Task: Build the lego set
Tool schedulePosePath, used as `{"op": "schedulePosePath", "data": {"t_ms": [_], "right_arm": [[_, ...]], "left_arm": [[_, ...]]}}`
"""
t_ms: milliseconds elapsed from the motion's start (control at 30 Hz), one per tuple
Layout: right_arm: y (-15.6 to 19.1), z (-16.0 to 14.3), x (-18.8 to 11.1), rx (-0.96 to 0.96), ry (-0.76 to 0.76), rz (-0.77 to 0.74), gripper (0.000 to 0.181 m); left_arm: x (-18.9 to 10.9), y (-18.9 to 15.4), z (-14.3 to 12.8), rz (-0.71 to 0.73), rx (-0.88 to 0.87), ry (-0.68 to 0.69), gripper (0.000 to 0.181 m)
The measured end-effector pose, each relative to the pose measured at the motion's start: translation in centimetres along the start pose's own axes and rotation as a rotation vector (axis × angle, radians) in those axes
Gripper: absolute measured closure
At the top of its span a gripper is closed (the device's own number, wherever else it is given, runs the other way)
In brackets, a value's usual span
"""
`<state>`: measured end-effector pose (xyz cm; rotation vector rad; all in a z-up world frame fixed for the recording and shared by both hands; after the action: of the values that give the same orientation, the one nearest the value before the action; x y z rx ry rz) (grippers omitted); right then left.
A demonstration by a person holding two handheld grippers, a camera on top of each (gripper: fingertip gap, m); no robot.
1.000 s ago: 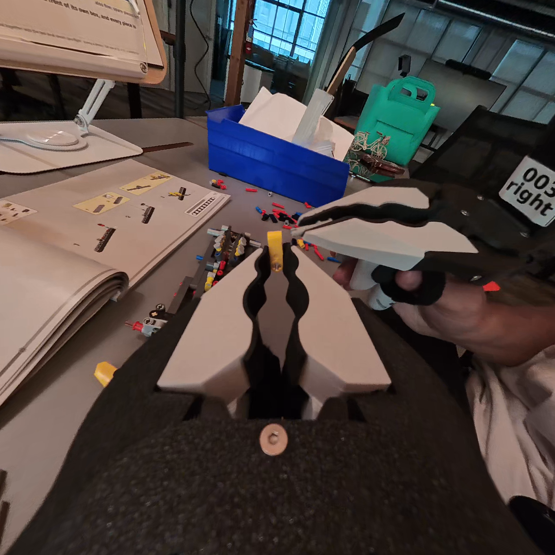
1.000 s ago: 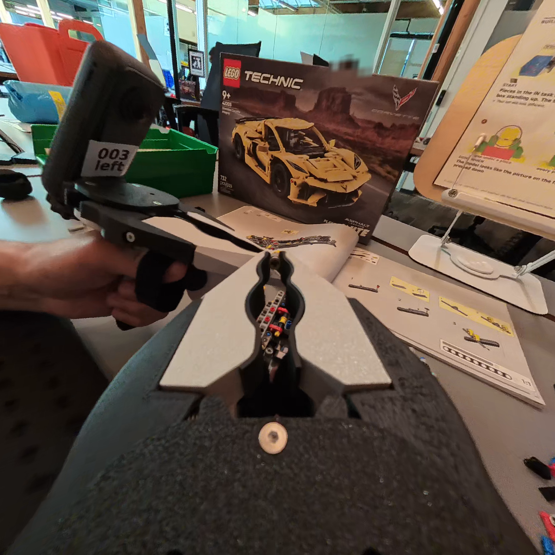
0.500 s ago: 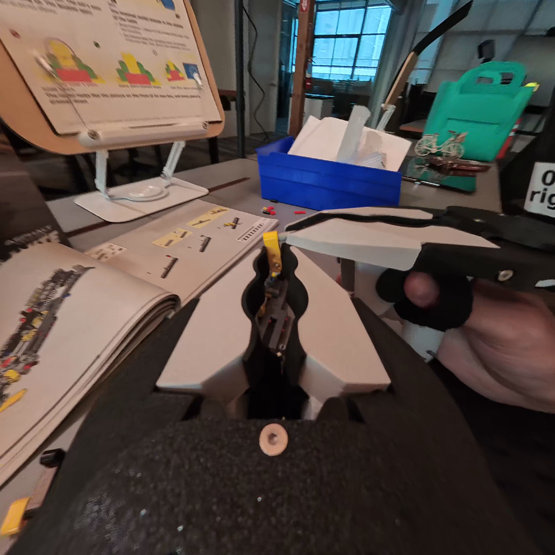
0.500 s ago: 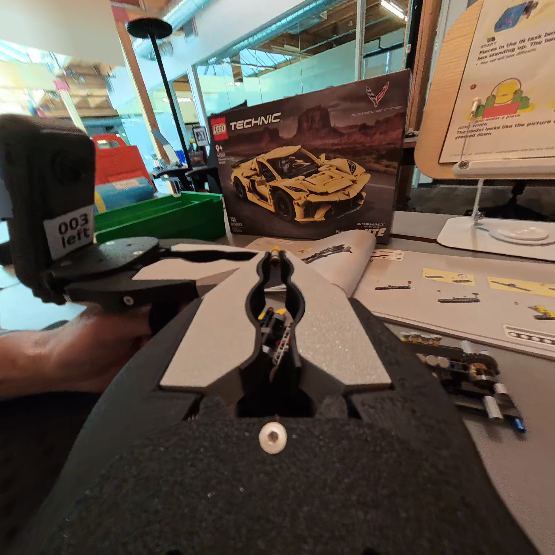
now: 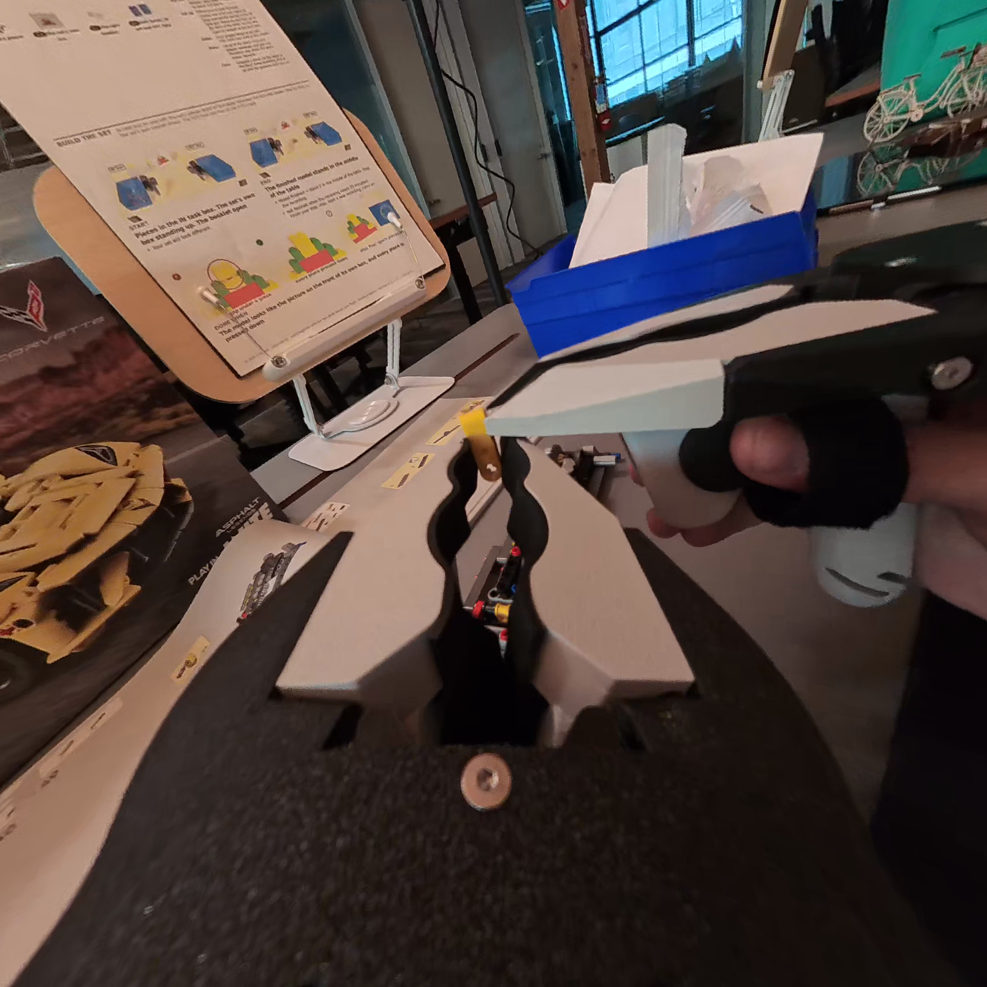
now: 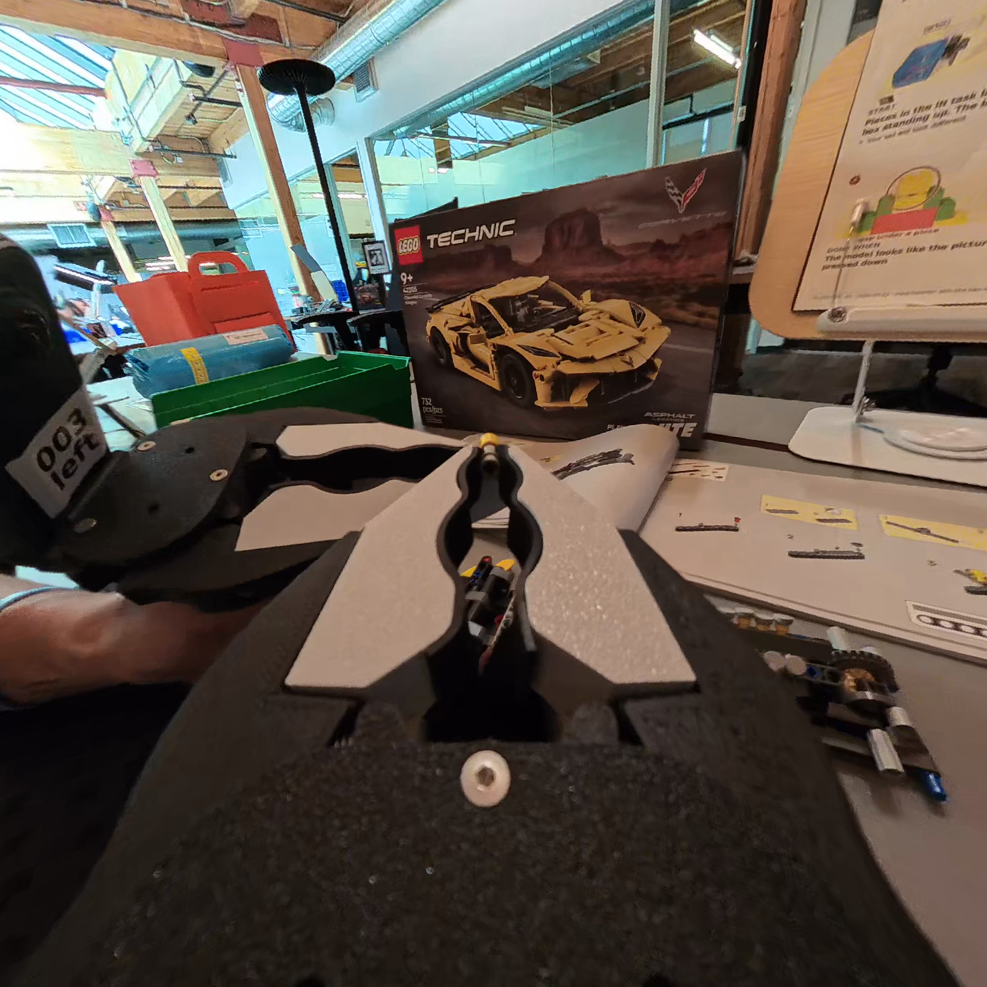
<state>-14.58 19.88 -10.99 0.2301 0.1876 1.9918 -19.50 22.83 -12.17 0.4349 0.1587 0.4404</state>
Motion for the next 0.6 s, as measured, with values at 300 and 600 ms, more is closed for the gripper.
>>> {"op": "schedulePosePath", "data": {"t_ms": [300,600], "right_arm": [[-0.5,-0.1,-0.8,0.042,0.110,0.221,0.151],[-0.6,-0.3,-1.8,0.290,0.217,0.637,0.136]], "left_arm": [[0.2,0.3,-1.1,-0.302,-0.231,-0.021,0.175],[-1.1,-0.9,0.0,-0.631,-0.475,-0.118,0.174]]}}
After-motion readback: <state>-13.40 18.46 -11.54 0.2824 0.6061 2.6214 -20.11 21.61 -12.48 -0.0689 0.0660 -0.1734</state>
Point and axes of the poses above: each gripper's, where its closed fingertips meet, x out along the fingers, z out of its top, y = z × x across the jaws, the point moved 5 cm from there along -x, back along the fingers, and after that the axes turned 7 degrees about x, right-handed, at the moved point
